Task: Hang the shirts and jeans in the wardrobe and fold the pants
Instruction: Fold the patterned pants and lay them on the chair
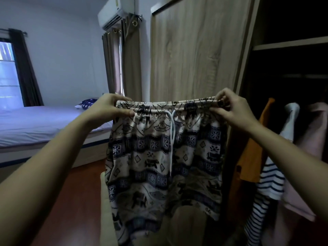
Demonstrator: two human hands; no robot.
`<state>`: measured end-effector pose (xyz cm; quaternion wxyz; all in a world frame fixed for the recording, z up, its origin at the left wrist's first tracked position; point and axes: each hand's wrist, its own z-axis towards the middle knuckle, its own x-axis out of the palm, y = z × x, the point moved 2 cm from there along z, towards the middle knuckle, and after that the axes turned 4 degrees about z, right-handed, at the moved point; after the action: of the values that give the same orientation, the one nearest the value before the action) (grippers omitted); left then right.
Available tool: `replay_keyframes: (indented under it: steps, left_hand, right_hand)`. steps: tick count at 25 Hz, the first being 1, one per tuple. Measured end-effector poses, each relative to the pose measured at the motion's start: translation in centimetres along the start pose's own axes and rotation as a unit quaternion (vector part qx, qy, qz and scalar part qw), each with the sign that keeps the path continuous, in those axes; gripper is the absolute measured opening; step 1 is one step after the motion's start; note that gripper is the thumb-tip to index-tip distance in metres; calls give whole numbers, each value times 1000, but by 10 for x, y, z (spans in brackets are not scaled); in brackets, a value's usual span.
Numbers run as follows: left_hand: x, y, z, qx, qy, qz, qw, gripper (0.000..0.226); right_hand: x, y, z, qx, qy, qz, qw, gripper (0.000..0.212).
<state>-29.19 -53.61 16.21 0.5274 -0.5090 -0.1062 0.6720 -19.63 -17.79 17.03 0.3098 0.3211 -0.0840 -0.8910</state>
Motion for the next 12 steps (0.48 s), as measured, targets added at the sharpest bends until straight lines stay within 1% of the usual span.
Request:
replay_keyframes:
  steps: [2,3,4,5,6,7,8,9,10,11,12]
  left_hand:
    - [4,-8,-11,3,14,30,999,44]
    - [1,-13,-15,13,1,29,999,36]
    - [-3,-18,-19,25,-17,2,1000,30]
    - [-7,-21,-21,37,-36,-56,997,25]
    - [-8,-25,-25,45,-45,-133,989,23]
    - [-4,-22,-28,33,-42,-207,977,25]
    - [3,-19,-34,5,-24,-262,965,27]
    - [14,-10,-36,-34,1,-300,953,26]
    - [23,0,-38,-77,13,-303,950,21]
    - [30,12,-36,-126,11,-285,950,13]
    - [35,22,-33,-172,-5,-254,952,13]
  right_hand:
    - [4,-3,-1,9,10,13,1000,44]
    - [3,-4,0,2,11,19,1000,42]
    - [0,-2,0,2,13,48,999,35]
    - [-3,-3,1,17,27,113,993,28]
    - [-3,-1,1,48,58,207,976,25]
    - [0,0,-2,81,95,307,943,24]
    - [7,-1,-8,112,123,377,911,24]
    - [18,-7,-14,143,138,401,894,25]
    - [29,-11,-21,178,144,393,890,30]
    - [41,-13,-26,215,150,365,893,34]
    - [52,-13,-29,255,143,338,895,33]
